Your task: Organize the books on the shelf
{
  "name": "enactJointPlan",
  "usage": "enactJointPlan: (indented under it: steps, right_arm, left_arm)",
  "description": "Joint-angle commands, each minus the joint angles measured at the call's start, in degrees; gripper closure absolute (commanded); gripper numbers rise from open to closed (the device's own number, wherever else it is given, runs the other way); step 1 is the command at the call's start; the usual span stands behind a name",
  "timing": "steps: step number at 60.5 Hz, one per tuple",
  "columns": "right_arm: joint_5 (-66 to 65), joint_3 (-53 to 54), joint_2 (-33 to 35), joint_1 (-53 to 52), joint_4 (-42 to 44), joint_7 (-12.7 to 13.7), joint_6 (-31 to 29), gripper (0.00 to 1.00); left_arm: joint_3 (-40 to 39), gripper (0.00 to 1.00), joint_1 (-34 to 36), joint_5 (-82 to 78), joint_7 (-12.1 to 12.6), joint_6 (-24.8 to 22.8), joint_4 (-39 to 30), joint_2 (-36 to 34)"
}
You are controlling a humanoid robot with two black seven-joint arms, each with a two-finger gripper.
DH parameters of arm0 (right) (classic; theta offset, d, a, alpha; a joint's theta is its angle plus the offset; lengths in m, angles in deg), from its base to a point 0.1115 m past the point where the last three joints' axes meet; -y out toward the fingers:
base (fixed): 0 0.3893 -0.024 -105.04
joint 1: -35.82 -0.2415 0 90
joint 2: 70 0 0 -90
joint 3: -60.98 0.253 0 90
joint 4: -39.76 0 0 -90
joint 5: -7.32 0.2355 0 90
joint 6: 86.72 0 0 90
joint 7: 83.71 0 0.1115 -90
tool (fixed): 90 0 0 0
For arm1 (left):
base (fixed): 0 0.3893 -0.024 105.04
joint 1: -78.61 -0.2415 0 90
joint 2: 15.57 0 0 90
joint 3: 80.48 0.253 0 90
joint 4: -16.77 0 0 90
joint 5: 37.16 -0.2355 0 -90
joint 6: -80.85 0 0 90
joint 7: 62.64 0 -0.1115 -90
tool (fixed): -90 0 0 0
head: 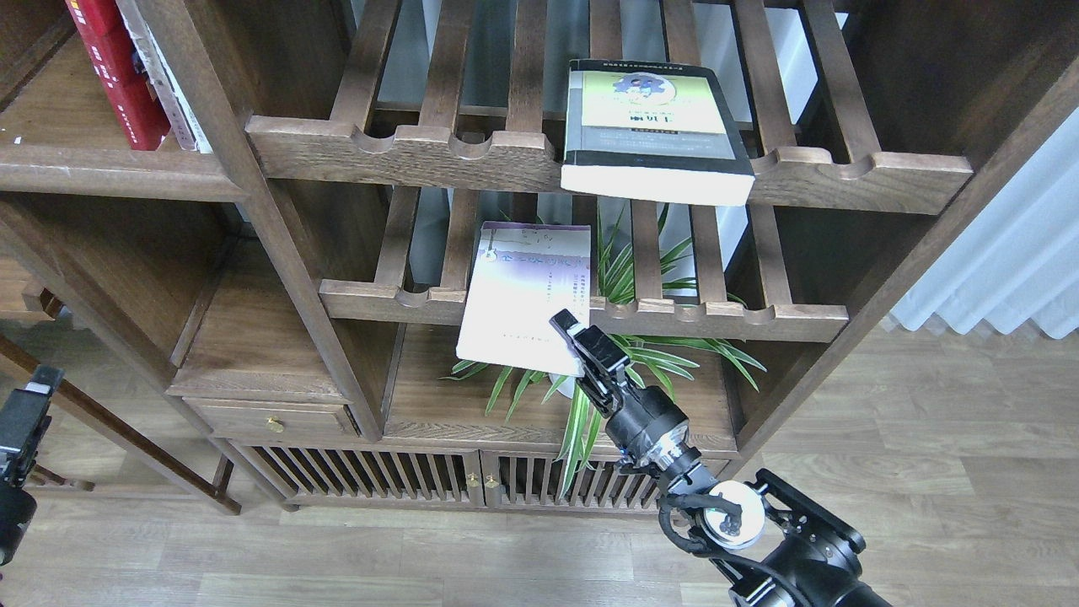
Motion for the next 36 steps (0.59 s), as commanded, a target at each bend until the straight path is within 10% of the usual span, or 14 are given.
enactJointPlan:
  steps: [1, 12, 36]
  right_arm:
    - [0.00, -0.09, 0.00, -0.24, -0.06, 0.30, 0.00, 0.76]
    - [-0.70, -2.02, 0.00, 0.38, 0.20, 3.20, 0.00, 0.94]
    - [-1.40, -3.52, 0.00, 5.04, -2.35, 8.57, 0.00, 0.96]
  left_arm:
    - [0.04, 0.00, 0.01, -0.07, 0.01, 0.00, 0.03, 0.00]
    - [0.48, 0.00, -0.43, -0.24, 1.50, 0.00, -0.59, -0.27]
    - [9.18, 0.00, -0.08, 1.87, 2.82, 0.00, -1.20, -2.46]
